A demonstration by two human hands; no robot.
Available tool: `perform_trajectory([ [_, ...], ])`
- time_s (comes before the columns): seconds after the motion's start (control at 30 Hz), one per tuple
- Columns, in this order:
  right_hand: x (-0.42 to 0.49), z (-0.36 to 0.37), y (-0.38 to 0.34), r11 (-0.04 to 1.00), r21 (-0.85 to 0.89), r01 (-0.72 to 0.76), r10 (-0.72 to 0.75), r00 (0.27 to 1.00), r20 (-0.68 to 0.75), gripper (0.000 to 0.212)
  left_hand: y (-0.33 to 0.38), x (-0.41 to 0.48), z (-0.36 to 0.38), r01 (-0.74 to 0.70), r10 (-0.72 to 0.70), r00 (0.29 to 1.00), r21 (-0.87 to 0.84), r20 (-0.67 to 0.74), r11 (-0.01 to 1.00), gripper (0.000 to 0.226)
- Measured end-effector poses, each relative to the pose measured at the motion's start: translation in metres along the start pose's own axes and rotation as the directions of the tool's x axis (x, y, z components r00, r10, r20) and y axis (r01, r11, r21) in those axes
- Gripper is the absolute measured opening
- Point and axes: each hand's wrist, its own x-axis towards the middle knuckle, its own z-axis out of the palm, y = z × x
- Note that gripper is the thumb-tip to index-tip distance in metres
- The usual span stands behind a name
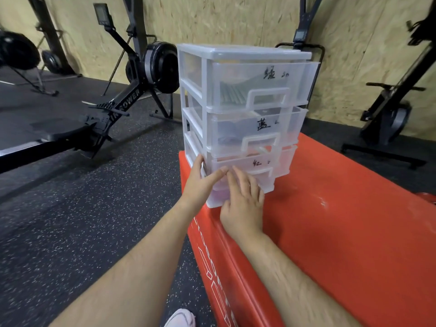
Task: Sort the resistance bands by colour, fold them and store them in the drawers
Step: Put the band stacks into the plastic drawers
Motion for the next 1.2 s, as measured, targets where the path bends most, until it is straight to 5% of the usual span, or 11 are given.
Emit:
perform_trajectory([
  [0.13, 0.014, 0.002, 0.0, 0.998, -0.057, -0.005, 0.012, 0.992, 0.127, 0.082, -0.003, 0.014, -0.001, -0.062, 0.069, 0.992, 0.066, -0.104, 0.996, 0.025],
  [0.27, 0.026, 0.001, -0.001, 1.0, 0.011, 0.01, -0.013, 0.963, 0.269, 0.081, -0.003, 0.026, 0.001, 0.039, 0.002, 0.962, 0.145, -0.274, 0.989, 0.032],
  [0.33, 0.028, -0.003, -0.002, 0.995, 0.096, -0.005, -0.014, 0.981, 0.194, 0.077, -0.001, 0.027, 0.002, 0.073, -0.022, 0.959, 0.172, -0.283, 0.982, 0.034],
  [0.43, 0.028, -0.012, -0.002, 0.979, 0.201, 0.031, -0.009, 0.994, -0.109, 0.069, 0.009, 0.018, 0.001, 0.009, 0.016, 0.954, 0.082, -0.298, 0.997, 0.035],
  [0.5, 0.035, -0.018, -0.005, 0.983, 0.174, 0.063, -0.026, 0.978, -0.205, 0.074, 0.016, 0.02, -0.001, -0.086, 0.081, 0.958, -0.004, -0.274, 0.996, 0.055],
  [0.63, 0.053, -0.026, -0.016, 0.996, 0.072, 0.059, -0.046, 0.985, -0.164, 0.078, 0.031, 0.04, 0.001, -0.074, 0.076, 0.989, 0.024, -0.123, 0.997, 0.086],
  [0.83, 0.071, -0.039, -0.017, 0.995, 0.031, 0.093, -0.096, 0.987, 0.126, 0.084, 0.044, 0.054, -0.006, -0.035, 0.106, 0.961, 0.268, -0.255, 0.963, 0.048],
  [0.93, 0.081, -0.053, -0.018, 0.981, 0.166, 0.103, -0.099, 0.995, -0.032, 0.074, 0.061, 0.058, -0.008, 0.024, 0.053, 0.973, 0.323, -0.225, 0.946, 0.044],
  [1.03, 0.09, -0.07, -0.02, 0.976, 0.157, 0.154, -0.117, 0.968, -0.224, 0.071, 0.082, 0.054, -0.015, -0.035, 0.07, 0.981, 0.189, -0.18, 0.981, 0.057],
  [1.13, 0.106, -0.089, -0.027, 0.985, 0.072, 0.158, -0.143, 0.972, -0.184, 0.08, 0.118, 0.063, -0.019, -0.172, 0.174, 0.985, 0.152, -0.005, 0.973, 0.087],
  [1.2, 0.117, -0.1, -0.031, 0.99, 0.033, 0.138, -0.136, 0.988, -0.079, 0.081, 0.138, 0.073, -0.018, -0.24, 0.233, 0.971, 0.19, 0.055, 0.952, 0.077],
])
